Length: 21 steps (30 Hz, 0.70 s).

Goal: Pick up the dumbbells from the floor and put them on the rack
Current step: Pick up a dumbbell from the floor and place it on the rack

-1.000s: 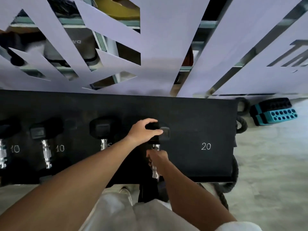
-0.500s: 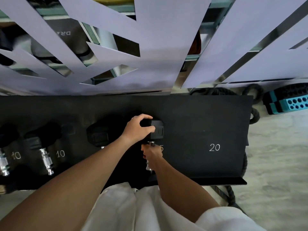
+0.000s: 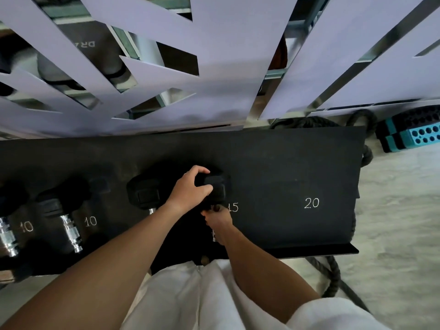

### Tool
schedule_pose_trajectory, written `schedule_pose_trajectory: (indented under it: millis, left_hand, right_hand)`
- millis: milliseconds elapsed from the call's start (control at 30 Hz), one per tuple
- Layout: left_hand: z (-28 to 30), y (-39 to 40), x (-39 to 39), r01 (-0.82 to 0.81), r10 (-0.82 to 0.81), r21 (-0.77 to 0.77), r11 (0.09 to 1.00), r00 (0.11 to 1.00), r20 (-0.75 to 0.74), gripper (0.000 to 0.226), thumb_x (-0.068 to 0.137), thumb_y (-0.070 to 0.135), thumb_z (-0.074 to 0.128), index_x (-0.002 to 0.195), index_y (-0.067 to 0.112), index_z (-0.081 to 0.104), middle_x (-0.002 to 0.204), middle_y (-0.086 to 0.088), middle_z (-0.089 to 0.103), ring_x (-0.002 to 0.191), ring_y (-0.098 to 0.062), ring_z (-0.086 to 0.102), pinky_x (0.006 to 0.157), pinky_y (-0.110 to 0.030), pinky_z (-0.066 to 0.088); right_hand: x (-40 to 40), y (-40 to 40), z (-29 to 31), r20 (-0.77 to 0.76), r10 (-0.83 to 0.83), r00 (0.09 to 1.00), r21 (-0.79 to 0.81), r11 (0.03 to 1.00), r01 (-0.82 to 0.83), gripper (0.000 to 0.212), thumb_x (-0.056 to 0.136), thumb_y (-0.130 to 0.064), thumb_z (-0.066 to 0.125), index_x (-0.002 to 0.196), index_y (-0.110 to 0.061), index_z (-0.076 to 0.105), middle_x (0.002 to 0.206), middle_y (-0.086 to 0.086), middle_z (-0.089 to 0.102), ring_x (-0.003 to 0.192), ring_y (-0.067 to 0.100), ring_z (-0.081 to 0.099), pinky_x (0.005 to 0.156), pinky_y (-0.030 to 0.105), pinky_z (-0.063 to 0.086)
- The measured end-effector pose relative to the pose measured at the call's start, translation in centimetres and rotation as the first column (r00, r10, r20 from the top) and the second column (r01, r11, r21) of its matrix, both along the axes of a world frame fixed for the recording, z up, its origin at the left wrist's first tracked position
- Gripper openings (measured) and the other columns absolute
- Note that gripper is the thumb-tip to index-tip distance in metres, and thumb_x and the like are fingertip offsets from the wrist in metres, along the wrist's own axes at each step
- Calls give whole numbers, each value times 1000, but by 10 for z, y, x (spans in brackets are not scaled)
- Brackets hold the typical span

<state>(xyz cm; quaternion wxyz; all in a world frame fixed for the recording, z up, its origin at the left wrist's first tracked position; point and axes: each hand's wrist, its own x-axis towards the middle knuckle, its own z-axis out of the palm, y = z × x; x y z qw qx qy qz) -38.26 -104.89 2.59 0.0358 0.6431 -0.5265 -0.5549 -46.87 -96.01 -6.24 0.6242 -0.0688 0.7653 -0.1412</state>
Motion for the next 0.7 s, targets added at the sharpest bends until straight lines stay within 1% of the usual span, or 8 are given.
schedule_pose_trajectory:
  millis: [100, 200, 267, 400, 467, 567, 633, 700]
  left_hand:
    - [4, 5, 7, 20, -20, -15, 1000, 1000, -2, 48, 87, 23, 62, 131, 40, 53, 134, -2, 52, 108, -15, 58, 88, -30, 49]
    - [9, 17, 15, 142, -142, -42, 989, 990, 19, 64, 90, 21, 60, 148, 39, 40, 151, -5, 40, 130, -21, 48, 98, -28, 40]
    - [15, 25, 20, 210, -208, -50, 977, 978, 27, 72, 90, 21, 61, 153, 40, 32, 159, -3, 33, 143, -23, 38, 103, -30, 37]
    - [25, 47, 35, 285, -282, -48, 957, 958, 52, 72, 91, 25, 63, 154, 36, 31, 151, -6, 45, 135, -23, 46, 104, -31, 40]
    - [29, 64, 39, 344, -343, -31, 938, 938, 47, 61, 90, 27, 64, 147, 32, 43, 134, -4, 60, 116, -19, 57, 95, -30, 44]
    - [26, 96, 37, 462, -461, -4, 887, 886, 55, 37, 88, 22, 65, 124, 30, 61, 97, 1, 71, 89, -16, 64, 82, -32, 50]
    - [20, 121, 34, 539, -539, 17, 842, 839, 74, 19, 87, 21, 67, 104, 29, 67, 82, 2, 68, 78, -19, 63, 74, -33, 50]
    - [15, 148, 29, 612, -613, 40, 790, 786, 73, 14, 86, 24, 68, 98, 30, 70, 82, 2, 68, 79, -21, 63, 70, -32, 48]
  right_hand:
    - [6, 4, 5, -25, 26, 999, -38, 999, -27, 34, 86, -24, 68, 119, -16, 66, 108, 6, 72, 103, 26, 68, 99, 45, 55]
    - [13, 15, 24, -93, 2, 996, -101, 995, -12, 35, 92, -21, 63, 126, -14, 56, 110, 5, 66, 102, 24, 64, 96, 38, 53]
    - [15, 27, 36, -152, -15, 988, -148, 989, -8, 43, 93, -20, 60, 135, -16, 53, 118, 8, 66, 110, 28, 64, 94, 34, 50]
    - [22, 67, 62, -232, -48, 971, -205, 979, 0, 55, 95, -17, 57, 149, -17, 46, 135, 8, 63, 126, 29, 58, 95, 29, 45]
    - [23, 91, 73, -267, -76, 961, -212, 977, 19, 46, 93, -19, 58, 139, -18, 59, 130, 7, 68, 123, 27, 62, 101, 30, 49]
    - [23, 128, 88, -280, -112, 953, -212, 976, 53, 30, 91, -24, 62, 117, -23, 75, 120, 4, 74, 116, 22, 67, 95, 22, 50]
    - [23, 159, 94, -285, -130, 950, -218, 974, 67, 18, 89, -23, 62, 98, -28, 77, 111, 2, 77, 112, 22, 68, 97, 25, 52]
    - [22, 192, 97, -267, -191, 945, -224, 966, 131, 22, 89, -19, 61, 72, -30, 68, 86, -4, 74, 100, 22, 70, 99, 34, 56]
